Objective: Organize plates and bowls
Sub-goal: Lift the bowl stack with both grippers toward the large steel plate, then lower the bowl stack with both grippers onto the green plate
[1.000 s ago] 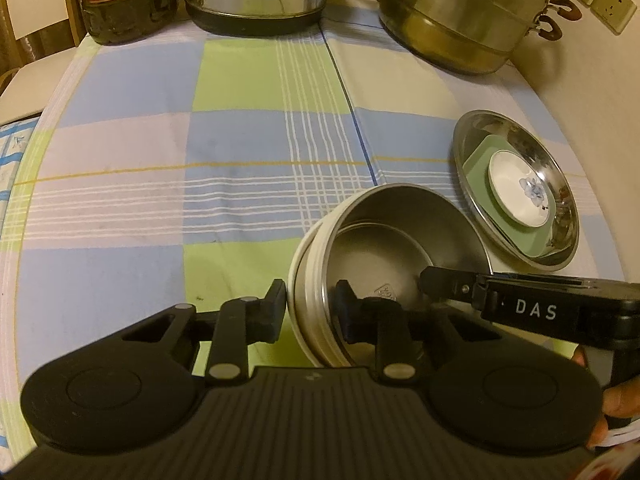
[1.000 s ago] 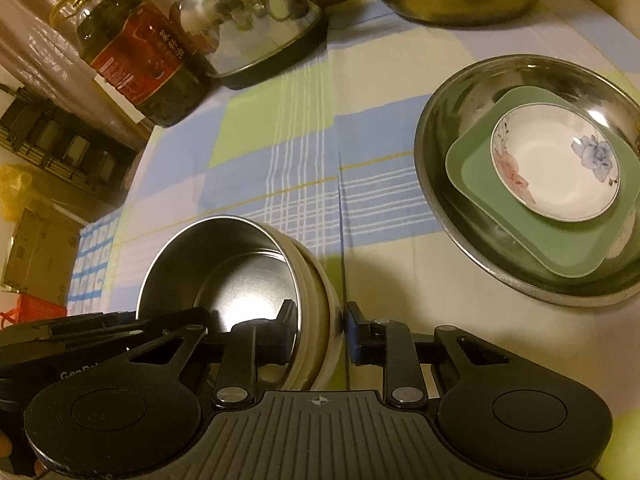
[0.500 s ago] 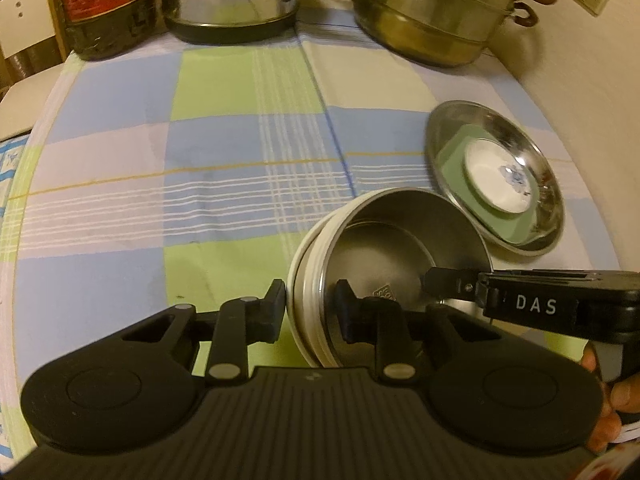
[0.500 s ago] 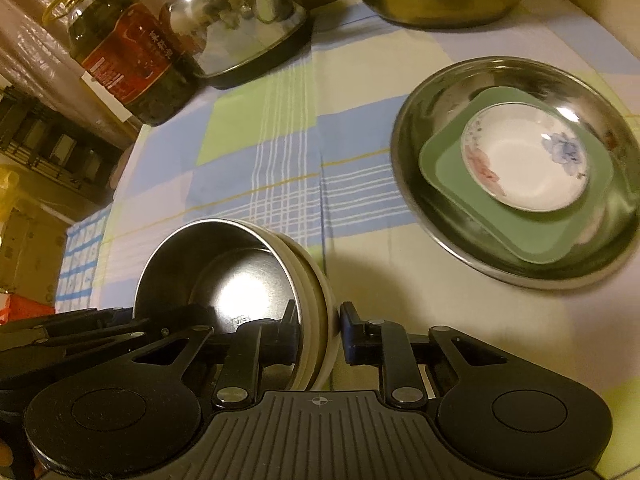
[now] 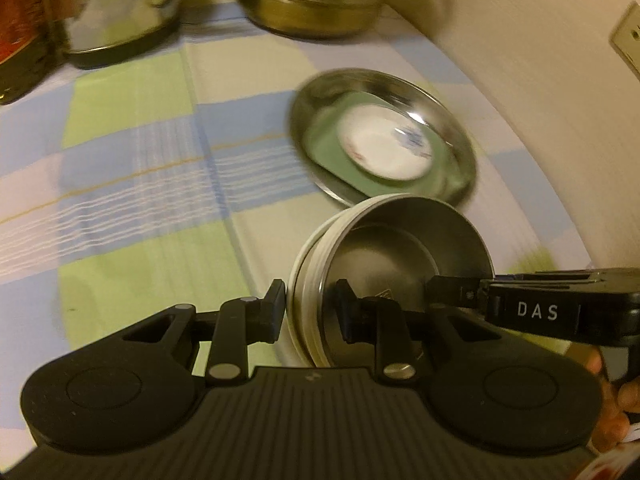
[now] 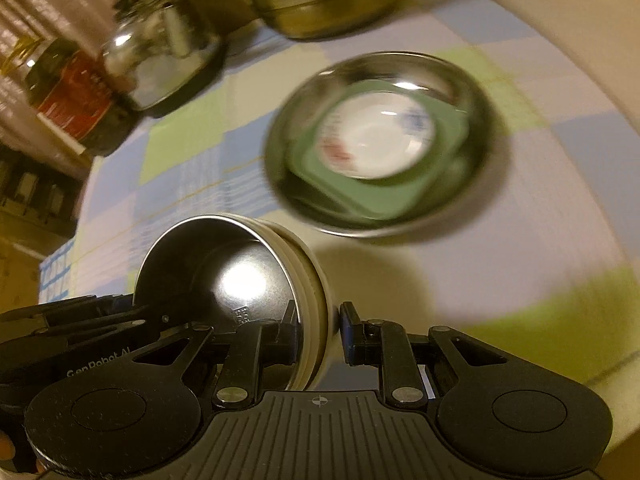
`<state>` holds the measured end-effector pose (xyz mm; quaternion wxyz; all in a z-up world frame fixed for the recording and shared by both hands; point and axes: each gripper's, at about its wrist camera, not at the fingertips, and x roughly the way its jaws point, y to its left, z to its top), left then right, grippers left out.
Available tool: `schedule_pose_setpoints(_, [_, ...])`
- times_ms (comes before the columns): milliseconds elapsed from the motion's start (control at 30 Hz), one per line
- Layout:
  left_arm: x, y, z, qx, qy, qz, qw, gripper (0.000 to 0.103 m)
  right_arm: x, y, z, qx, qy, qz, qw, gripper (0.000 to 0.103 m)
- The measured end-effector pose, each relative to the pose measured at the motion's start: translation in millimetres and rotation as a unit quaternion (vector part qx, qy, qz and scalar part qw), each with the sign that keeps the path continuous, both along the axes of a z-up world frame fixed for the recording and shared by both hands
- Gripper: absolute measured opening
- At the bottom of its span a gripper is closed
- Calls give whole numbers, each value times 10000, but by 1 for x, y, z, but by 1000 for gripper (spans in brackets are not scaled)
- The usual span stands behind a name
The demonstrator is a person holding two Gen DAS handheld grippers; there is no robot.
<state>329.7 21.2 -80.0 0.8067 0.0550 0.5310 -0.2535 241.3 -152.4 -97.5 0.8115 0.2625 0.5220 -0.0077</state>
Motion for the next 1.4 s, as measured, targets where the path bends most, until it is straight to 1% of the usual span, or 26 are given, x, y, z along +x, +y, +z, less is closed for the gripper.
schedule_pose_setpoints(133, [-8,-22,-5,-25,160,-117,9998,24,-12,-18,0,-92,139,-76,9998,21])
schedule_pose_setpoints(267, [-14,-35,-9,-45,273,-75,9996,24,-17,-31,-2,-154,236,-5,9996,21])
schedule_pose_setpoints(433, [-19,-40,-10,-34,183,113,9998,23,-15,-41,-7,-119,199,192,9995,21])
schedule_pose_setpoints(600, [-22,-39,-10,-67,45,326,9994,24,-17,-40,-10,-218,-46,412,9989,21])
schedule_pose_setpoints(700, [-27,-38,-10,-92,-58,478,9988,23,-22,-42,-12,-158,-248,446,9986,21])
schedule_pose_setpoints(867, [-38,-43,-8,179,-279,648,9973,23,-26,-48,-13,15,-320,395,9987,21])
schedule_pose_setpoints(967, [-43,-46,-8,264,-342,701,9966,23,-26,-47,-11,-11,-295,397,9988,21])
schedule_pose_setpoints(1000, [-43,-46,-8,267,-330,714,9965,21,-27,-46,-11,-10,-266,373,9989,21])
schedule_pose_setpoints(1033, [-43,-47,-8,242,-312,718,9966,19,-27,-46,-11,22,-217,302,9993,21])
schedule_pose_setpoints(1167, [-40,-45,-9,209,-275,674,9971,19,-26,-47,-15,131,-121,73,9998,21])
schedule_pose_setpoints(1267, [-39,-43,-10,155,-246,577,9979,19,-28,-46,-15,89,-162,27,9998,21])
schedule_pose_setpoints(1400, [-37,-45,-9,208,-250,436,9985,19,-29,-42,-14,-10,-152,21,9999,21])
